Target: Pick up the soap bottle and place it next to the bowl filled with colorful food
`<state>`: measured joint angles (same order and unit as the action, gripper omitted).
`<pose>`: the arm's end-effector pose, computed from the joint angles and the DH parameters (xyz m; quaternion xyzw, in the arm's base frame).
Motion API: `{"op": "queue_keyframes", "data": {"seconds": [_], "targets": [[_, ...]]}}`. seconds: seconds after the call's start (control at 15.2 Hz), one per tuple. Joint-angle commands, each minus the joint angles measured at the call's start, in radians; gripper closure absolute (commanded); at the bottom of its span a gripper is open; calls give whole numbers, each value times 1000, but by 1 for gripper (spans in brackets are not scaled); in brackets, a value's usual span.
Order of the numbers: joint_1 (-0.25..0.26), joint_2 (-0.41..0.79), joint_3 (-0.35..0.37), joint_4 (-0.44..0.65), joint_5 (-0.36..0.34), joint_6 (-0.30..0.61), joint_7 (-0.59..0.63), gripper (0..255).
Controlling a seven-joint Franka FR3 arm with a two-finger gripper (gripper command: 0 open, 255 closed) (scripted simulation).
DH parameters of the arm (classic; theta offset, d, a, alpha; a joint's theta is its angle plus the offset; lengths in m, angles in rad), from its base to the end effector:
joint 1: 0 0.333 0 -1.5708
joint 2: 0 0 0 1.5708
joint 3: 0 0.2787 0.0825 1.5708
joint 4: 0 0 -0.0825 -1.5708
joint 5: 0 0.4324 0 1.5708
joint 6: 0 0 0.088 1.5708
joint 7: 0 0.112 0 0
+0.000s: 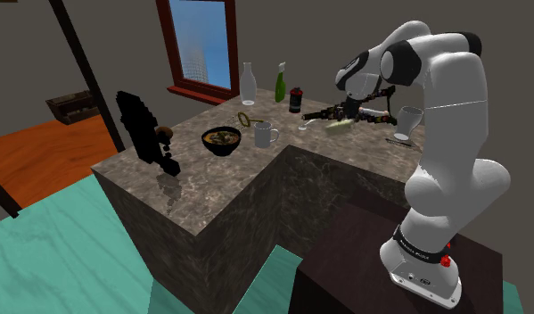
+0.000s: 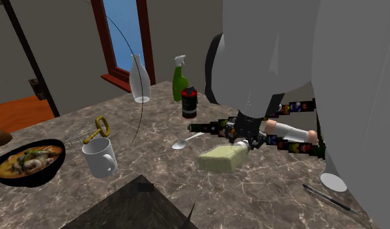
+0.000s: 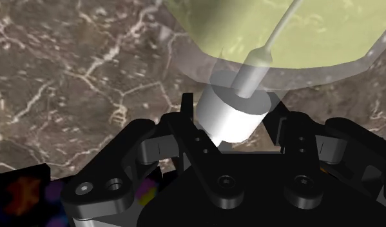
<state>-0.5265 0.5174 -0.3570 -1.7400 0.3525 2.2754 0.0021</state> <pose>0.4552 -0.5190 0.2338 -0.8615 0.5043 -0.0496 0.0329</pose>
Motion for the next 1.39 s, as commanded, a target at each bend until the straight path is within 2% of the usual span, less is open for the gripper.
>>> {"op": "queue_keyframes", "data": {"seconds": [0.0,1.32], "targets": [[0,0,0,0,0,0,0,255],[20,-115,-36,91,-71,-196,60,255]]}}
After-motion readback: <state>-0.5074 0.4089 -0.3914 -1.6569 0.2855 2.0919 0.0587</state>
